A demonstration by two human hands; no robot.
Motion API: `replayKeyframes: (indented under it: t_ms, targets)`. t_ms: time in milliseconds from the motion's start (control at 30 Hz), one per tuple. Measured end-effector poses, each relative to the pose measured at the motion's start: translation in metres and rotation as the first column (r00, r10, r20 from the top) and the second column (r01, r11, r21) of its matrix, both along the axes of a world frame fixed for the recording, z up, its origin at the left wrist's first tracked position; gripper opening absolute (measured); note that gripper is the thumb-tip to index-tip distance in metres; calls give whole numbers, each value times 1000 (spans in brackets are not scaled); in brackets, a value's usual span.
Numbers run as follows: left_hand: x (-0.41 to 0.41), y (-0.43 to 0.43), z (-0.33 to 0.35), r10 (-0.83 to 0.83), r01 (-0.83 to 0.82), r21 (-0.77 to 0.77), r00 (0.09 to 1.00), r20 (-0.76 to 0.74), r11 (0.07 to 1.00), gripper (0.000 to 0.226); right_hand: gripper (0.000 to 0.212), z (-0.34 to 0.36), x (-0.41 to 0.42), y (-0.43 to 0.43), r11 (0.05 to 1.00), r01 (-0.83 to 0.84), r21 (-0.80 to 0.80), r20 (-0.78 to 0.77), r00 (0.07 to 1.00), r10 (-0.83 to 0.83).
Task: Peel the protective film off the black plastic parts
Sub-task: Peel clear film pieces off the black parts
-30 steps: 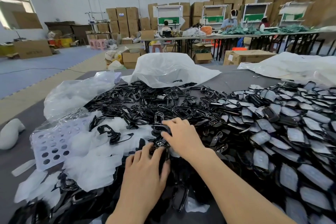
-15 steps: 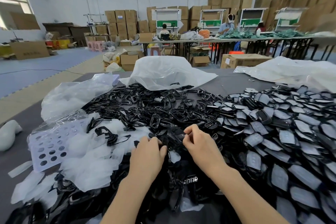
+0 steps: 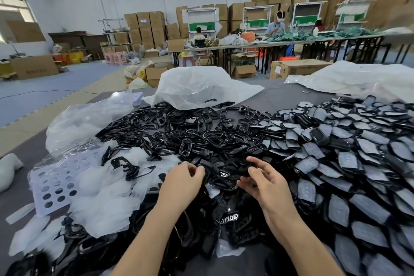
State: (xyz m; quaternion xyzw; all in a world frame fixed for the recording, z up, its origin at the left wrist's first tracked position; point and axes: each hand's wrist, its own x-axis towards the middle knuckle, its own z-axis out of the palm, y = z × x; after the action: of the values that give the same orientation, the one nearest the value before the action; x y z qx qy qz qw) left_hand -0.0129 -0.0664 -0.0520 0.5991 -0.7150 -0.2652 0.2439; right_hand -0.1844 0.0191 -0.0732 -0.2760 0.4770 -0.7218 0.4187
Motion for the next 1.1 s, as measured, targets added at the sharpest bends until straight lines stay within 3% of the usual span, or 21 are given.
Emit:
replayKeyframes:
  t_ms: [100, 233, 300, 367, 467, 567, 733, 967, 1100]
  targets:
    - [-6, 1, -4, -10, 19, -57, 987, 160, 998, 29, 22, -1, -2, 0, 1000, 9, -12, 61, 998, -9]
    - [-12, 8, 1, 12, 12, -111, 977, 214, 994, 15, 22, -1, -3, 1, 1000, 12, -26, 81, 997, -10]
    - [-11, 14, 6, 24, 4, -268, 995, 100, 964, 6, 22, 0, -2, 2, 999, 8, -33, 71, 997, -5]
    - [-7, 25, 13, -25, -40, -365, 985, -172, 930, 9, 24, 2, 0, 4, 999, 9, -38, 34, 999, -7]
    - [-6, 45, 17, -135, -9, -291, 871, -471, 957, 12, 25, 4, 5, 8, 999, 29, -27, -144, 989, -32]
    - [-6, 62, 8, -185, 58, -270, 859, -477, 961, 18, 26, 7, 13, 12, 999, -14, -31, -297, 955, 4]
    - [-8, 70, -3, -233, 69, -438, 914, -333, 897, 19, 24, 10, 25, 17, 995, -91, -38, -332, 940, 73]
    - [-4, 69, -4, -193, 54, -244, 782, -593, 968, 23, 29, 13, 34, 18, 975, -212, -71, -163, 967, 198]
    - [-2, 67, -5, -205, 95, -207, 758, -619, 974, 21, 26, 14, 31, 18, 969, -242, -51, -114, 965, 235]
